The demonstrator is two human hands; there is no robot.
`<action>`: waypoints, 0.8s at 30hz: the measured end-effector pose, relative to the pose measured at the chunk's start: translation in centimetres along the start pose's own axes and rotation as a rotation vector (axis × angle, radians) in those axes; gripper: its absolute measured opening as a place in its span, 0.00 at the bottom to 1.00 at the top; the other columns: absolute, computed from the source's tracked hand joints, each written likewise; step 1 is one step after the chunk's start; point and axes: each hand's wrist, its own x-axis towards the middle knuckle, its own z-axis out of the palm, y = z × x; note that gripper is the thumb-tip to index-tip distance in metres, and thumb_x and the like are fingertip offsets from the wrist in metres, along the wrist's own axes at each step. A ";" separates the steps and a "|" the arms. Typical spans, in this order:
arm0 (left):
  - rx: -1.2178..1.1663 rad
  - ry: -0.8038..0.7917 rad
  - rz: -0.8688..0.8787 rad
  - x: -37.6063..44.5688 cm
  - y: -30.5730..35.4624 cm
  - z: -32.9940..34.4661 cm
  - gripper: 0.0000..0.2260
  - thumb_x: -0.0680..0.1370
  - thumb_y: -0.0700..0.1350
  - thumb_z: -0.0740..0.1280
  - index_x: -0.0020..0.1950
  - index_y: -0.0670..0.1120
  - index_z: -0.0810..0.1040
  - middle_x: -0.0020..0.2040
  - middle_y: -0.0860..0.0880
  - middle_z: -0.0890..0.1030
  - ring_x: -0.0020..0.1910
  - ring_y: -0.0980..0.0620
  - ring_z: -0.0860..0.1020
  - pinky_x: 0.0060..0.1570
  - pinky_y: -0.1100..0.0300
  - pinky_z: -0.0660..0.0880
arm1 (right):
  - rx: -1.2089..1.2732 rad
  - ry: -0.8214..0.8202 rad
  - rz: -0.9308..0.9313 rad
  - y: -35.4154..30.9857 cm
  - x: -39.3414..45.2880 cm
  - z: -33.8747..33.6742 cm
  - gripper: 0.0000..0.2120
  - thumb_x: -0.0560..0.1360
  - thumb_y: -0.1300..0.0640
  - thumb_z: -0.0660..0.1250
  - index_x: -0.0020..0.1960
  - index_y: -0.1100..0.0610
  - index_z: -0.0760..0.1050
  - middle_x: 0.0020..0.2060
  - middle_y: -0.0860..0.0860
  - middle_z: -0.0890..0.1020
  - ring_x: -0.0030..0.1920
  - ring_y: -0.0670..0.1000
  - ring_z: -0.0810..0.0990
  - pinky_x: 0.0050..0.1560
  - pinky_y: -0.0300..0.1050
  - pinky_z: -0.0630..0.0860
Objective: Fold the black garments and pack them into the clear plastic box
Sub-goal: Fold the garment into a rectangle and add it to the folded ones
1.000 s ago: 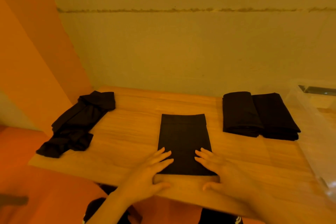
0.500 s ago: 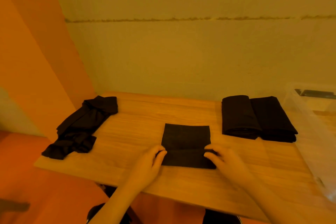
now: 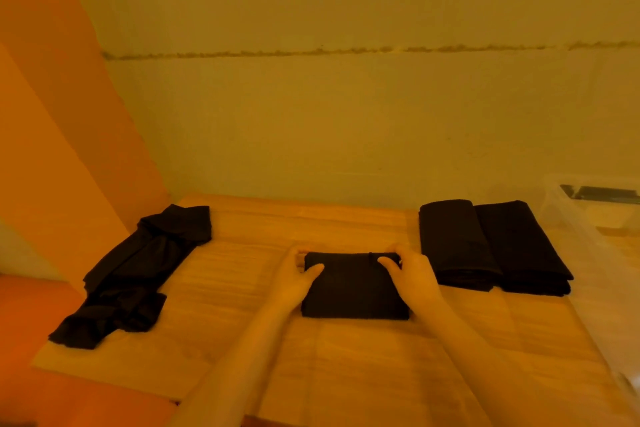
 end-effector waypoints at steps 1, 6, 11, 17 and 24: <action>0.088 0.060 0.013 0.2 -0.5 0.2 0.16 0.77 0.40 0.66 0.64 0.45 0.70 0.58 0.50 0.74 0.54 0.53 0.75 0.50 0.59 0.75 | -0.039 -0.010 0.005 0.2 0.2 0.4 0.12 0.77 0.52 0.62 0.57 0.57 0.74 0.37 0.48 0.75 0.37 0.46 0.75 0.39 0.40 0.75; 0.482 0.224 0.116 0.1 -1.6 0.6 0.16 0.78 0.48 0.63 0.65 0.46 0.70 0.59 0.47 0.77 0.56 0.50 0.76 0.51 0.59 0.74 | -0.204 0.049 0.023 0.5 0.2 0.9 0.17 0.76 0.50 0.63 0.64 0.54 0.69 0.56 0.50 0.74 0.47 0.47 0.76 0.41 0.37 0.71; 0.837 0.345 0.609 -1.6 -0.5 1.8 0.14 0.77 0.48 0.59 0.58 0.46 0.76 0.56 0.48 0.77 0.55 0.46 0.77 0.52 0.53 0.75 | -0.334 -0.068 -0.415 -0.4 0.3 0.7 0.20 0.78 0.52 0.61 0.70 0.53 0.67 0.69 0.51 0.69 0.68 0.52 0.68 0.66 0.44 0.65; 1.244 -0.114 0.513 -3.1 -2.5 3.2 0.36 0.72 0.65 0.29 0.77 0.54 0.49 0.78 0.51 0.49 0.76 0.50 0.44 0.70 0.48 0.35 | -0.524 -0.266 -0.263 1.0 -2.3 1.8 0.29 0.79 0.39 0.43 0.76 0.51 0.50 0.75 0.49 0.56 0.75 0.48 0.53 0.73 0.45 0.49; 1.033 0.175 0.174 -3.5 -2.8 0.6 0.29 0.80 0.59 0.49 0.77 0.46 0.49 0.77 0.44 0.51 0.76 0.45 0.49 0.74 0.49 0.49 | -0.455 -0.302 -0.229 0.8 -5.9 -0.2 0.37 0.73 0.31 0.36 0.76 0.48 0.49 0.76 0.46 0.52 0.75 0.46 0.51 0.73 0.44 0.49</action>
